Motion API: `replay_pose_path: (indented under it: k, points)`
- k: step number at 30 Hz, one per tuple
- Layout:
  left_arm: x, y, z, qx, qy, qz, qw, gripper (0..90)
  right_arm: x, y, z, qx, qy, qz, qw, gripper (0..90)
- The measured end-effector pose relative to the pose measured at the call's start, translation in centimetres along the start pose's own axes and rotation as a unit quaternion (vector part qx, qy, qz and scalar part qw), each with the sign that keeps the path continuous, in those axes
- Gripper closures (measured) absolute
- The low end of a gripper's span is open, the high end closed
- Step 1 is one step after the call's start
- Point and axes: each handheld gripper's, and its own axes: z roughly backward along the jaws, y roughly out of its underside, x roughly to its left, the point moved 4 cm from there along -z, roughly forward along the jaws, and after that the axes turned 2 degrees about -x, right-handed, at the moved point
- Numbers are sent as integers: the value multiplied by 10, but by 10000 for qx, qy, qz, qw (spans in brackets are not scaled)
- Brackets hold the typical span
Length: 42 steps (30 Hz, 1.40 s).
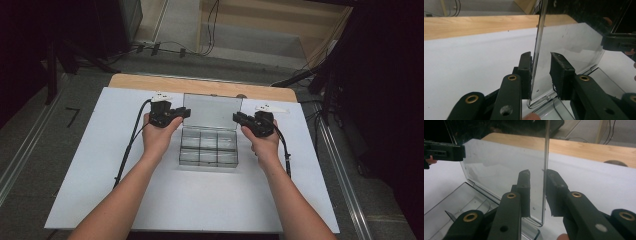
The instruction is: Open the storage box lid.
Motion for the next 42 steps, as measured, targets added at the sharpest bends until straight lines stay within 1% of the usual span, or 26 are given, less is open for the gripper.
replay_pose_path:
  k: [2,4,5,6,8,9,12,13,14,19,21,23,24,25,26,27,29,31,32,37,41,42]
  points:
    - [2,4,-5,114,-21,58,9999,691,-1,3,-3,53,27,10,10000,725]
    - [3,7,-7,158,-42,72,9998,691,-2,4,-6,42,34,-63,10000,725]
    - [3,7,-7,158,-42,72,9998,691,-2,4,-6,42,34,-63,10000,725]
    - [4,9,-10,189,-40,86,9998,691,-3,5,-8,35,45,-121,9999,725]
    - [5,10,-11,208,-35,116,9997,691,-4,5,-9,33,39,-124,9999,724]
    - [7,11,-13,232,-29,190,9995,691,-5,6,-11,45,28,-213,9998,719]
    - [8,13,-17,256,-25,300,9992,689,-6,8,-14,63,40,-266,9996,700]
    - [8,13,-17,256,-25,300,9992,685,-6,8,-14,63,40,-266,9996,700]
    - [9,14,-18,269,-5,381,9989,683,-7,9,-16,72,46,-318,9995,688]
    - [11,16,-20,330,-19,429,9985,666,-8,11,-20,105,48,-371,9992,661]
    - [12,17,-22,350,-25,464,9983,656,-10,14,-23,118,-1,-502,9987,648]
    - [13,18,-23,382,-15,530,9979,651,-11,14,-24,115,-15,-546,9984,643]
    - [14,19,-24,416,-4,619,9972,645,-12,16,-26,155,-26,-634,9979,630]
    - [14,19,-24,416,-4,619,9972,641,-12,16,-26,155,-26,-634,9979,630]
    - [15,20,-25,450,-16,684,9966,637,-13,17,-28,189,-56,-684,9975,620]
    - [15,20,-25,450,-16,684,9966,633,-13,17,-28,189,-56,-684,9975,620]
    - [16,21,-27,500,-32,743,9960,621,-15,19,-30,225,-86,-826,9963,609]
    - [16,21,-27,510,-30,763,9958,618,-15,20,-31,242,-94,-843,9961,605]
    - [16,22,-28,547,-40,795,9953,609,-17,21,-32,276,-142,-933,9952,602]
    - [17,24,-29,612,-59,827,9947,587,-18,22,-33,381,-104,-986,9943,581]
    - [17,25,-29,660,-79,848,9942,571,-18,23,-35,432,-149,-1050,9934,560]
    - [17,25,-30,699,-73,861,9938,564,-19,23,-37,480,-148,-1047,9932,526]
